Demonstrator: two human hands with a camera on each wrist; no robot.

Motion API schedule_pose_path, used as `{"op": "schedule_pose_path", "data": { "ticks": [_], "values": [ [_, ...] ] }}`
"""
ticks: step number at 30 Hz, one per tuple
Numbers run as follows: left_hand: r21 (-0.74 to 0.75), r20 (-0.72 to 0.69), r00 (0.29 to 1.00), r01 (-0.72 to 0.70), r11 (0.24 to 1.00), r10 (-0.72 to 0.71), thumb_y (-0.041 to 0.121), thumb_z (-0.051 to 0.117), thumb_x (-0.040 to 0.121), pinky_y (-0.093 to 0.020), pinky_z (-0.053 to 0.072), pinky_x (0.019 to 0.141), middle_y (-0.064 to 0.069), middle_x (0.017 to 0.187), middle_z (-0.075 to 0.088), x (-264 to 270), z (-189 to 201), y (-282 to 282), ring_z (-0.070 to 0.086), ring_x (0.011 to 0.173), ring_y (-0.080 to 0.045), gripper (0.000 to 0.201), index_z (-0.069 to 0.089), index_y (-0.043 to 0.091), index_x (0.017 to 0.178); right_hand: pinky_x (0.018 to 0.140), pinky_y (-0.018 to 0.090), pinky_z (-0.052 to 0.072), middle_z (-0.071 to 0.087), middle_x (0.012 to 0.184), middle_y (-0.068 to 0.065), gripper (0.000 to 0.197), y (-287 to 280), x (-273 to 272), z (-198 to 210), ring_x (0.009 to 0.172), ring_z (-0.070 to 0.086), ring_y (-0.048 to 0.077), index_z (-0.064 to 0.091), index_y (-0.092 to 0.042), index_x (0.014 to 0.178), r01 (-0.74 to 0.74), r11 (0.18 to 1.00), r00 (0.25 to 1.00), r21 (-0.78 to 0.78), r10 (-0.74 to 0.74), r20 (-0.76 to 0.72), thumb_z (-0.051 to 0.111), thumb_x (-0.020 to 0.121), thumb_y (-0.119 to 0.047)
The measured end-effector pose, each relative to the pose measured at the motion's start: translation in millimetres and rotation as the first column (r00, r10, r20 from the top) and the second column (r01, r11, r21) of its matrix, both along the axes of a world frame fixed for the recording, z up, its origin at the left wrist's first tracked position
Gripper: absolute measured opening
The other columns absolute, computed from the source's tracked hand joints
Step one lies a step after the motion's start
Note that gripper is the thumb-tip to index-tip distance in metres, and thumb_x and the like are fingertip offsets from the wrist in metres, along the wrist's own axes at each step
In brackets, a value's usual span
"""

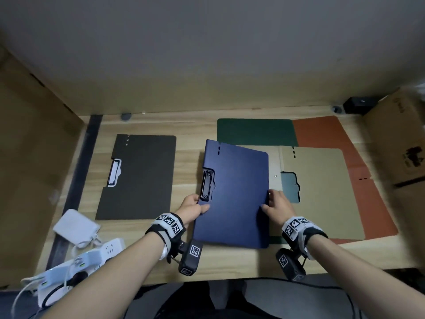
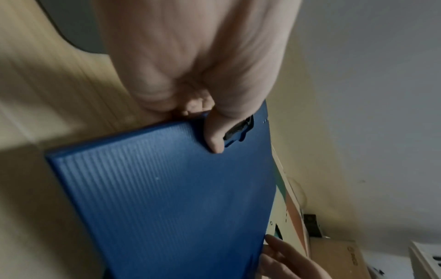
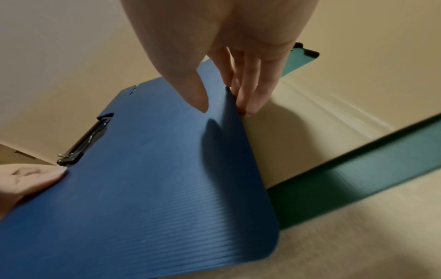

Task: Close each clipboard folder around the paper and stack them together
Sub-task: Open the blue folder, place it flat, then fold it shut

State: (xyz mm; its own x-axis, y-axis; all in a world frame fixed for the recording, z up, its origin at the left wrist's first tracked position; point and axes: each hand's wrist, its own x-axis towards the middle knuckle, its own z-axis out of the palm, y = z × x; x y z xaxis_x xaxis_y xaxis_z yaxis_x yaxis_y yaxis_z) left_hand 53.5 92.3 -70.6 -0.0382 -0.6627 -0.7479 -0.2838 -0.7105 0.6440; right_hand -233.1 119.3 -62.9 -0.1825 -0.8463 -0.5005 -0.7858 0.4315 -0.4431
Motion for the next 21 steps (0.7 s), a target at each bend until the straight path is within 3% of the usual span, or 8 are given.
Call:
{"op": "schedule_pose_path", "data": {
  "ticks": [2,6,7,11,14,18,21],
  "values": [
    [-0.03,-0.038,0.999,-0.015,0.999,0.014,-0.005,0.062,0.089,-0.028,0.054,0.074,-0.021,0.116,0.067,13.4,5.1,-5.8,0.064,0.095,-0.025,0.024,0.056,0.002,0.111,0.103,0.039,0.043,0.052,0.131,0.014,0.056,-7.6,12.4,5.3,0.118,0.055,0.032,0.047,-0.01,0.134,-0.016,1.0,1.0,-0.025,0.017,0.022,0.067,0.084,-0.026],
    [-0.035,-0.049,0.996,-0.079,0.996,0.077,0.004,0.07,0.082,-0.041,0.054,0.095,-0.019,0.122,0.066,54.3,10.7,-17.0,0.065,0.109,-0.029,0.045,0.053,-0.002,0.124,0.102,0.041,0.046,0.057,0.133,0.01,0.06,-29.5,47.1,14.9,0.119,0.058,0.029,0.046,-0.016,0.134,-0.009,0.995,0.995,-0.102,0.019,0.1,0.072,0.081,-0.029],
    [-0.039,-0.047,0.994,-0.102,0.994,0.1,0.001,0.068,0.084,-0.042,0.053,0.095,-0.02,0.121,0.066,65.0,12.1,-19.7,0.065,0.107,-0.029,0.045,0.052,-0.003,0.125,0.1,0.041,0.047,0.058,0.132,0.01,0.064,-36.3,57.2,15.4,0.117,0.059,0.029,0.045,-0.016,0.135,-0.008,0.994,0.993,-0.113,0.021,0.114,0.074,0.08,-0.029],
    [-0.133,-0.002,0.978,-0.206,0.969,0.208,-0.008,0.062,0.088,-0.037,0.054,0.083,-0.02,0.105,0.069,109.5,14.7,-34.8,0.066,0.09,-0.027,0.027,0.056,-0.001,0.114,0.095,0.04,0.048,0.061,0.127,0.009,0.067,-66.9,104.9,13.6,0.112,0.06,0.03,0.049,-0.015,0.132,-0.04,0.985,0.985,-0.168,0.067,0.16,0.08,0.074,-0.027],
    [-0.185,0.054,0.956,-0.274,0.944,0.288,-0.004,0.066,0.087,-0.038,0.054,0.089,-0.017,0.107,0.069,147.8,12.1,-44.4,0.065,0.099,-0.028,0.024,0.062,0.004,0.109,0.097,0.043,0.049,0.062,0.127,0.009,0.065,-87.8,147.1,7.1,0.116,0.059,0.03,0.052,-0.016,0.129,-0.056,0.979,0.974,-0.194,0.097,0.207,0.082,0.072,-0.023],
    [-0.256,0.194,0.894,-0.352,0.9,0.405,0.004,0.075,0.082,-0.042,0.044,0.109,-0.007,0.132,0.059,199.2,11.0,-52.0,0.056,0.122,-0.026,0.054,0.057,0.002,0.132,0.102,0.041,0.045,0.058,0.132,0.011,0.071,-109.1,204.3,-5.2,0.123,0.054,0.031,0.048,-0.013,0.132,-0.1,0.974,0.959,-0.203,0.149,0.242,0.084,0.071,-0.018],
    [-0.285,0.255,0.849,-0.391,0.875,0.462,0.008,0.077,0.081,-0.039,0.044,0.108,0.001,0.124,0.055,236.5,6.3,-56.6,0.054,0.12,-0.02,0.053,0.06,0.006,0.131,0.103,0.037,0.04,0.052,0.135,0.014,0.077,-117.9,243.6,-14.7,0.127,0.048,0.031,0.042,-0.011,0.137,-0.172,0.967,0.953,-0.188,0.212,0.218,0.083,0.072,-0.019]
  ]
}}
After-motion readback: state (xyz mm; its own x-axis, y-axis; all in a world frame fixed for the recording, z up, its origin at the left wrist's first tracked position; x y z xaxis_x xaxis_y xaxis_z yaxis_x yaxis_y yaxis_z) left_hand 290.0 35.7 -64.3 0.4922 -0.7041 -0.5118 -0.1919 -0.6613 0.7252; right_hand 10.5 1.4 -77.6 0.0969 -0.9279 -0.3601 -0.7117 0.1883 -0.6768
